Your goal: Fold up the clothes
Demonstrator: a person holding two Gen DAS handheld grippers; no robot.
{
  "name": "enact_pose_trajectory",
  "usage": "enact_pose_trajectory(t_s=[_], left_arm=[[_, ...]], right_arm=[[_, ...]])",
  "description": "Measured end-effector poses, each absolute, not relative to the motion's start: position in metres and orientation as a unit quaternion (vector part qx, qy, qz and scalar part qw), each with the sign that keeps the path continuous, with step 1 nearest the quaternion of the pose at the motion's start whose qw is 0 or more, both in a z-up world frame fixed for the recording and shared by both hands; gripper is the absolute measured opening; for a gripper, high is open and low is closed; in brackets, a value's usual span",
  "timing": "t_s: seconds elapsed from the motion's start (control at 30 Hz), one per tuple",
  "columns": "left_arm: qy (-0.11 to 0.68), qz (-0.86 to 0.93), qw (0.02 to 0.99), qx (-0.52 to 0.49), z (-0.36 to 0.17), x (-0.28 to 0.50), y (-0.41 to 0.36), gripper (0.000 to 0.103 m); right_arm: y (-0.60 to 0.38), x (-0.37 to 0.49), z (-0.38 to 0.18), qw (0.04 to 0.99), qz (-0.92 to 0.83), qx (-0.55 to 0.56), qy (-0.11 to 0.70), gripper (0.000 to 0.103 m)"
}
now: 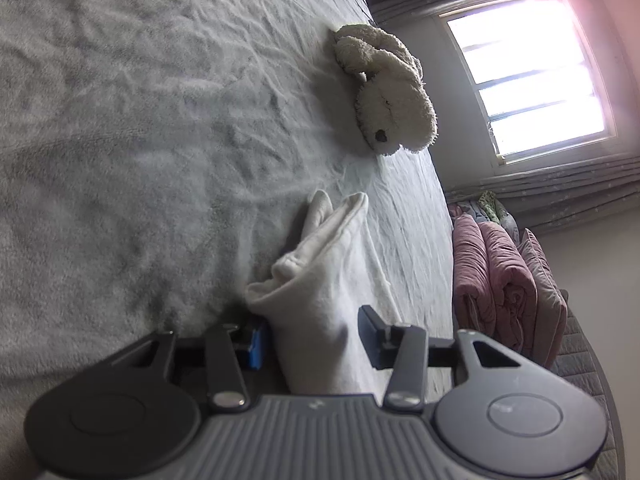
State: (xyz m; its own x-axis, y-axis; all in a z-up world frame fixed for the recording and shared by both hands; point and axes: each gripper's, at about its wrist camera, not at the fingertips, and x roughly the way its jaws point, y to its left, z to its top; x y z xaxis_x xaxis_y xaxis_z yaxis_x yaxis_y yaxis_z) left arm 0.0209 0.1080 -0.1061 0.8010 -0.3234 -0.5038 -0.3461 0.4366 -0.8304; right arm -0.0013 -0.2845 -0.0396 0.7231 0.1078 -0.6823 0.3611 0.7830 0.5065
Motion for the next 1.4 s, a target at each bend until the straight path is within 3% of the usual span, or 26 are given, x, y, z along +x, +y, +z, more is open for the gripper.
enact_pose_trajectory(t_s=[0.03, 0.27, 0.4, 0.67, 0.87, 0.93, 1.03, 1.07, 1.1, 1.17, 1.2, 1.4], left_arm=[[0.316, 0.011, 0.788, -0.529, -0.105, 0.021, 0.108, 0.039], [0.315, 0.016, 0.793, -0.522, -0.106, 0.014, 0.120, 0.029], [0.324, 0.030, 0.771, -0.547, -0.107, 0.009, 0.124, 0.037], [0.349, 0.059, 0.756, -0.551, -0.100, 0.009, 0.120, 0.042], [0.338, 0.069, 0.766, -0.542, -0.098, 0.018, 0.110, 0.059], [0.333, 0.070, 0.776, -0.530, -0.097, 0.019, 0.106, 0.059], [0.335, 0.080, 0.793, -0.502, -0.094, 0.021, 0.101, 0.049], [0.339, 0.086, 0.800, -0.488, -0.092, 0.022, 0.100, 0.037], [0.339, 0.086, 0.804, -0.481, -0.091, 0.022, 0.099, 0.034], [0.338, 0.086, 0.813, -0.466, -0.088, 0.022, 0.098, 0.027], [0.335, 0.086, 0.818, -0.460, -0.086, 0.021, 0.097, 0.024], [0.302, 0.076, 0.853, -0.418, -0.065, 0.014, 0.084, 0.018]], right_arm=[[-0.279, -0.002, -0.035, 0.880, -0.080, 0.297, 0.363, 0.055], [-0.261, -0.005, -0.016, 0.918, -0.095, 0.214, 0.319, 0.056], [-0.240, 0.004, -0.020, 0.930, -0.072, 0.180, 0.313, 0.058], [-0.210, 0.008, -0.021, 0.947, -0.043, 0.112, 0.298, 0.058], [-0.188, 0.008, -0.025, 0.957, -0.022, 0.059, 0.285, 0.058], [-0.181, 0.008, -0.026, 0.959, -0.015, 0.041, 0.280, 0.058], [-0.170, 0.008, -0.028, 0.962, -0.005, 0.014, 0.273, 0.057], [-0.167, 0.008, -0.029, 0.962, 0.001, 0.008, 0.273, 0.055], [-0.163, 0.011, -0.030, 0.960, 0.016, 0.013, 0.281, 0.051], [-0.157, 0.013, -0.033, 0.957, 0.045, 0.019, 0.287, 0.032], [-0.153, 0.014, -0.034, 0.955, 0.060, 0.019, 0.289, 0.030], [-0.142, 0.019, -0.047, 0.930, 0.157, 0.052, 0.330, 0.024]])
